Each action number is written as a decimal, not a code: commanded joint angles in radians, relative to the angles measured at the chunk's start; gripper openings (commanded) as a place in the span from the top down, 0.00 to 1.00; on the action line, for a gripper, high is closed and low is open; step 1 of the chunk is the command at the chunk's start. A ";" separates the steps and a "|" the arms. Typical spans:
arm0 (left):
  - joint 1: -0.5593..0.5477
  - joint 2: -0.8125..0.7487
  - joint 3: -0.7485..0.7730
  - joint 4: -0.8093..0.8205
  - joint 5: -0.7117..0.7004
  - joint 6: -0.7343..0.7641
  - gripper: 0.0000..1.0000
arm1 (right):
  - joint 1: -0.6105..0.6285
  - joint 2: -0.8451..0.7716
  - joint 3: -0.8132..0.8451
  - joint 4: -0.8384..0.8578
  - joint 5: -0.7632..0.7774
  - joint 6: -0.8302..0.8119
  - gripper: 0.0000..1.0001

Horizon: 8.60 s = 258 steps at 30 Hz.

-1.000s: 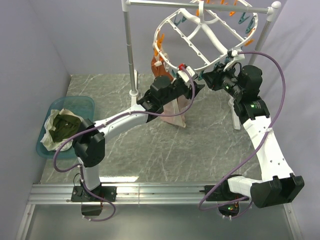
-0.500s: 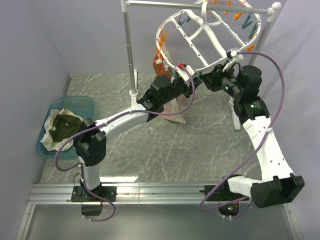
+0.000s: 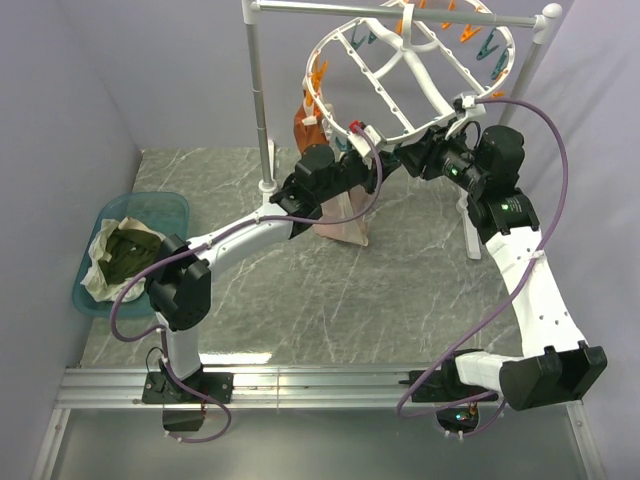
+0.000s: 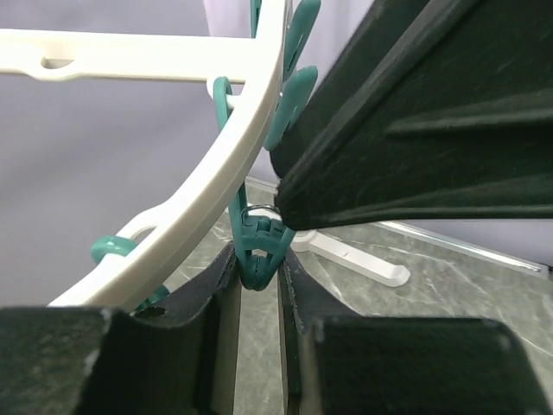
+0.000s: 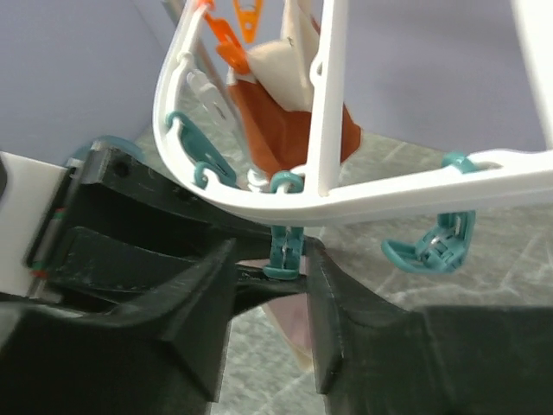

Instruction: Clip the underwear to the hanger

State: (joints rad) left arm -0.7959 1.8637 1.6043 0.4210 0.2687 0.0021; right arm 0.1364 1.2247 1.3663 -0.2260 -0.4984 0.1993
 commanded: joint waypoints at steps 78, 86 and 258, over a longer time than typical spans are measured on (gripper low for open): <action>0.135 -0.063 -0.013 0.028 0.377 -0.234 0.40 | -0.109 0.199 0.010 0.476 -0.525 0.247 1.00; 0.130 -0.052 0.032 -0.001 0.293 -0.217 0.38 | -0.095 0.187 0.007 0.442 -0.496 0.209 1.00; 0.129 0.267 0.365 -1.400 0.092 1.826 0.54 | -0.064 0.154 -0.042 0.384 -0.476 0.270 1.00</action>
State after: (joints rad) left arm -0.6769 2.1185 1.9503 -1.0016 0.3248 1.8362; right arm 0.0715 1.3952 1.3163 0.1291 -0.9672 0.4591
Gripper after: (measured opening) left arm 0.468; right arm 0.318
